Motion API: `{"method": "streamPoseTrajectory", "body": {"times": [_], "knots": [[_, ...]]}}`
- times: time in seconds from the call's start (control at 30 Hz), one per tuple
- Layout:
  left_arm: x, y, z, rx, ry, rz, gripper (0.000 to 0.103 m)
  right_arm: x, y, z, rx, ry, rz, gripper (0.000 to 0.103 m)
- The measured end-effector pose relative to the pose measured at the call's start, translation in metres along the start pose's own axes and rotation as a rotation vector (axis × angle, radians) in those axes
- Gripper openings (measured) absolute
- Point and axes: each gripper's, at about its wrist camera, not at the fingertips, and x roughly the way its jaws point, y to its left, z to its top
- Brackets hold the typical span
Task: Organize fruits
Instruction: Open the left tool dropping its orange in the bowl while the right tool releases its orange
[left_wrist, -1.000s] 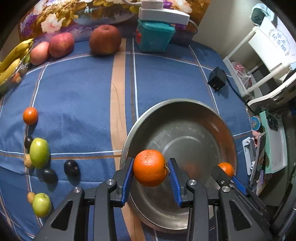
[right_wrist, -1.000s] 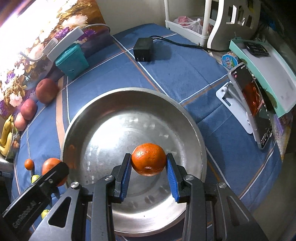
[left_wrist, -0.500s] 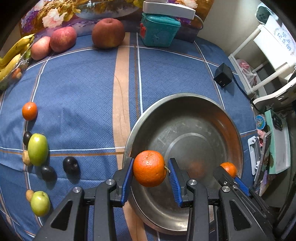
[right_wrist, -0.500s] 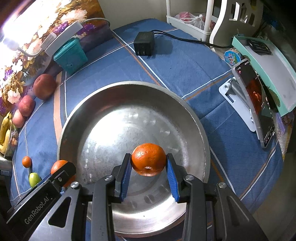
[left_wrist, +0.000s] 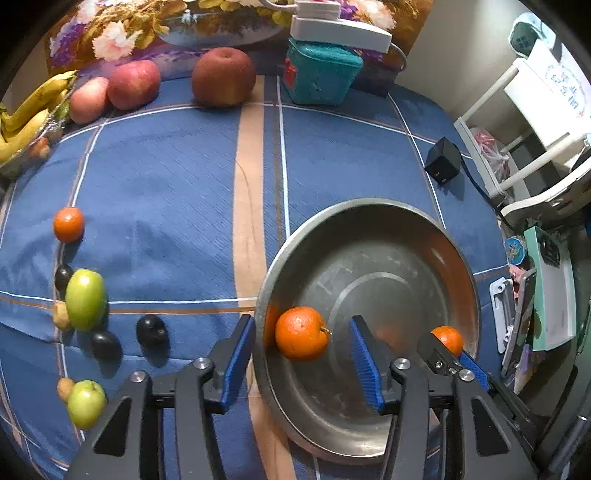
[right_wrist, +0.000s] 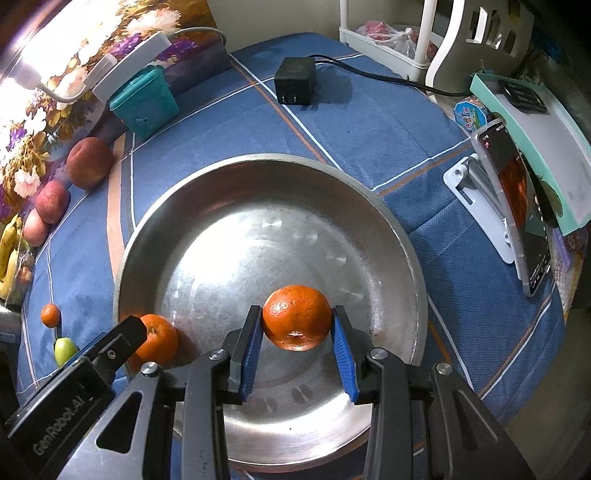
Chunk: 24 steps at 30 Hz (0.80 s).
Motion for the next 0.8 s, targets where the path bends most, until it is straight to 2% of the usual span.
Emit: {"method": "streamPoseTrajectory", "body": {"times": [0.1,0.17,0.2,0.23,0.47,0.8], "knots": [[-0.005,0.004,0.0,-0.016,-0.011,0.006,0.064,-0.001,0.002,0.0,-0.005,-0.005,-0.007,0.04],[-0.007,0.01,-0.001,-0.033,-0.018,0.016,0.069,-0.003,0.003,0.001,-0.007,-0.013,-0.013,0.048],[-0.009,0.013,-0.001,-0.043,-0.021,0.023,0.07,-0.004,0.003,0.001,-0.006,-0.017,-0.017,0.055],[-0.01,0.017,-0.002,-0.047,-0.023,0.028,0.071,-0.005,0.003,0.001,-0.007,-0.022,-0.022,0.058],[-0.019,0.045,-0.009,-0.106,-0.056,0.093,0.08,-0.006,0.007,0.001,-0.039,-0.023,-0.05,0.064],[-0.032,0.088,-0.022,-0.192,-0.105,0.148,0.082,-0.007,0.014,0.0,-0.069,-0.023,-0.056,0.065]]}}
